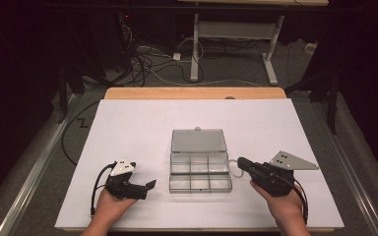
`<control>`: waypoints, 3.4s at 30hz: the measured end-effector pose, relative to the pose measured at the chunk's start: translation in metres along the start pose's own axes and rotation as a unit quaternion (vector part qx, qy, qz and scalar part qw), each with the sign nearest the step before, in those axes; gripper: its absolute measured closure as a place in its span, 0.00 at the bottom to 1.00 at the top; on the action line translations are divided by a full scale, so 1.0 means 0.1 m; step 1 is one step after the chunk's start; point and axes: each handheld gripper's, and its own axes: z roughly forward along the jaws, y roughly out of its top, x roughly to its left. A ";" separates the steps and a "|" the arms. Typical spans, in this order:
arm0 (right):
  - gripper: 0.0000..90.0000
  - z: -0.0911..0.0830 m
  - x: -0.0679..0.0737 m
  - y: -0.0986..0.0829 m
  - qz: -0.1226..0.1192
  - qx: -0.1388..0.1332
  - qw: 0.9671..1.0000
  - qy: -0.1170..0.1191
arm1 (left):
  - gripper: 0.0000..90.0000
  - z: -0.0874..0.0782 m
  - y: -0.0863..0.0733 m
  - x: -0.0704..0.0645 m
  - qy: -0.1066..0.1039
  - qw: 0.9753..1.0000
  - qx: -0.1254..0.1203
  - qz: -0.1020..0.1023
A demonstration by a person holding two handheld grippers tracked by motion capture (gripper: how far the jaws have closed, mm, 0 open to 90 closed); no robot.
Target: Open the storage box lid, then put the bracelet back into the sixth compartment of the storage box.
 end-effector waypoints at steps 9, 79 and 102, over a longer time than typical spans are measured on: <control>0.98 0.14 0.12 0.05 -0.007 0.002 1.000 0.016 | 0.00 0.00 0.00 0.00 -0.001 1.000 -0.001 0.001; 0.84 0.48 0.05 -0.38 0.008 0.089 0.996 0.003 | 0.00 -0.02 -0.01 -0.01 -0.002 1.000 -0.011 0.003; 0.60 0.30 -0.38 -0.54 0.048 0.088 0.993 -0.055 | 0.00 -0.02 -0.01 0.01 -0.008 1.000 -0.012 0.000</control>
